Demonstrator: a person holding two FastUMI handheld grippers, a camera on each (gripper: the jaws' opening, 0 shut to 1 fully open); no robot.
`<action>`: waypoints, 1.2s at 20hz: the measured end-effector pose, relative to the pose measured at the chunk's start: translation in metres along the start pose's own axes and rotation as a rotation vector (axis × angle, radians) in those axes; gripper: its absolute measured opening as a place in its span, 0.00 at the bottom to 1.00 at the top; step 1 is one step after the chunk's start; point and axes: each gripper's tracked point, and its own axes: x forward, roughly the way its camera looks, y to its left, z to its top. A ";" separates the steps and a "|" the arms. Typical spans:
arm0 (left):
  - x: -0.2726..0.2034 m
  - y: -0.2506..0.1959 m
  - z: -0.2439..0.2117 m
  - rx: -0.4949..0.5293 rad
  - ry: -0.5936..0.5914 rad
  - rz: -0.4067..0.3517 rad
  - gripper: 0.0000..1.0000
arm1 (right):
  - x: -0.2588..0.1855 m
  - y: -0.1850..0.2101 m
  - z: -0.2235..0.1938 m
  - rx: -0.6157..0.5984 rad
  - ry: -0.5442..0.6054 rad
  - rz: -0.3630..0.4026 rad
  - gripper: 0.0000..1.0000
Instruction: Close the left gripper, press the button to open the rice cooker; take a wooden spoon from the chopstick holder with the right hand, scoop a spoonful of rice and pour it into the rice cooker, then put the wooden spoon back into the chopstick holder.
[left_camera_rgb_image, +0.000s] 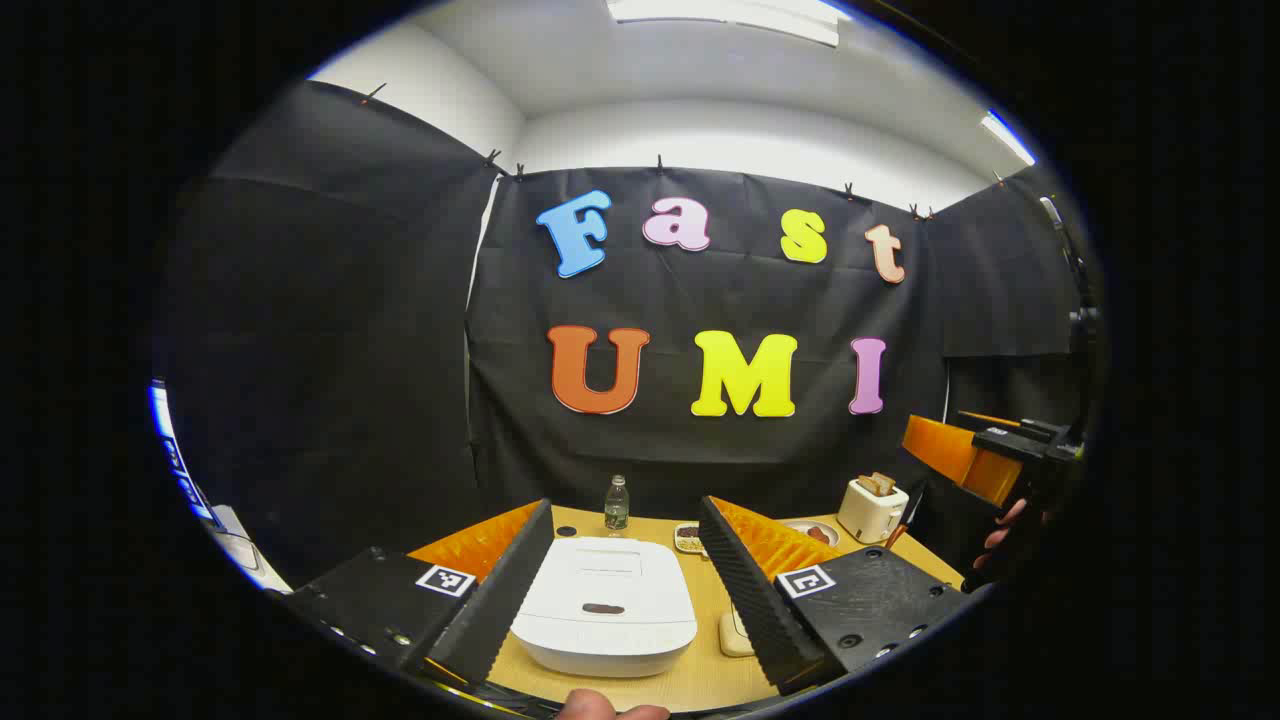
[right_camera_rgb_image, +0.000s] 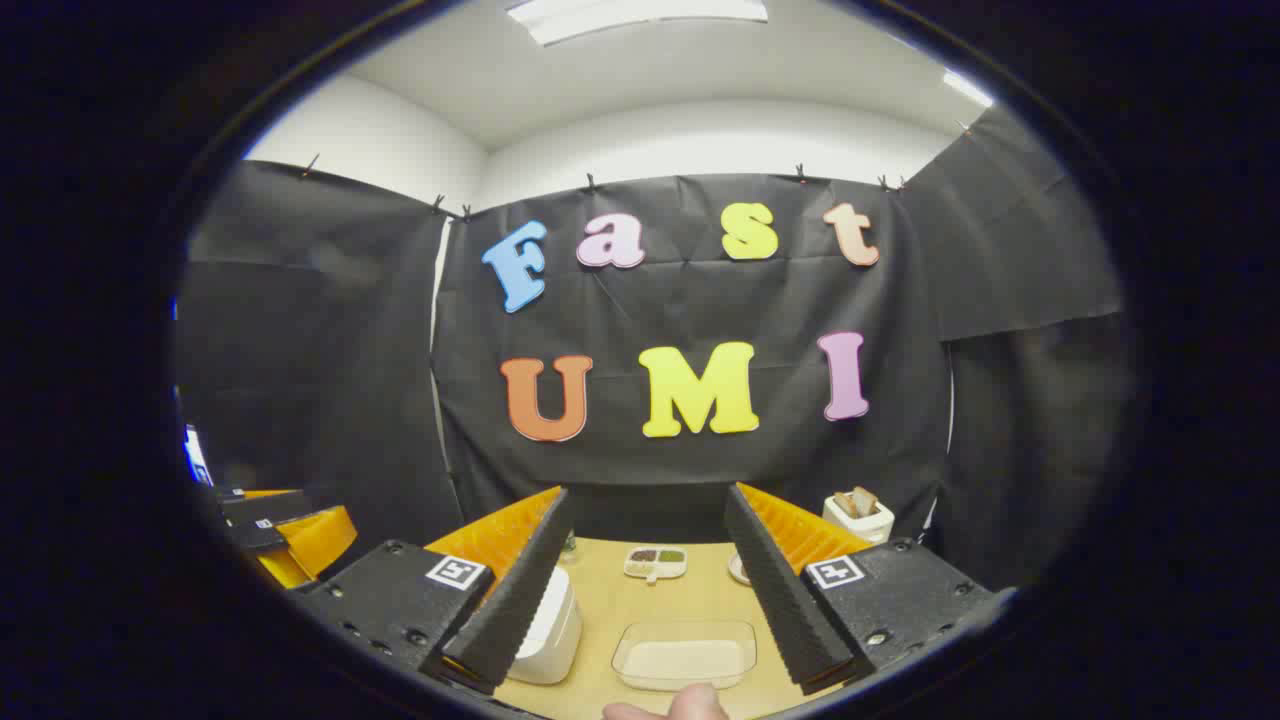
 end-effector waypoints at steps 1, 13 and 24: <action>0.000 -0.001 -0.003 0.002 0.009 -0.002 0.94 | -0.001 0.001 -0.001 -0.004 0.002 0.003 0.97; -0.002 -0.013 -0.004 0.023 0.008 -0.017 0.94 | -0.010 -0.015 -0.004 -0.030 0.008 -0.010 1.00; 0.004 -0.018 -0.048 0.017 0.106 -0.026 0.95 | -0.007 -0.059 -0.015 -0.041 0.027 -0.087 0.97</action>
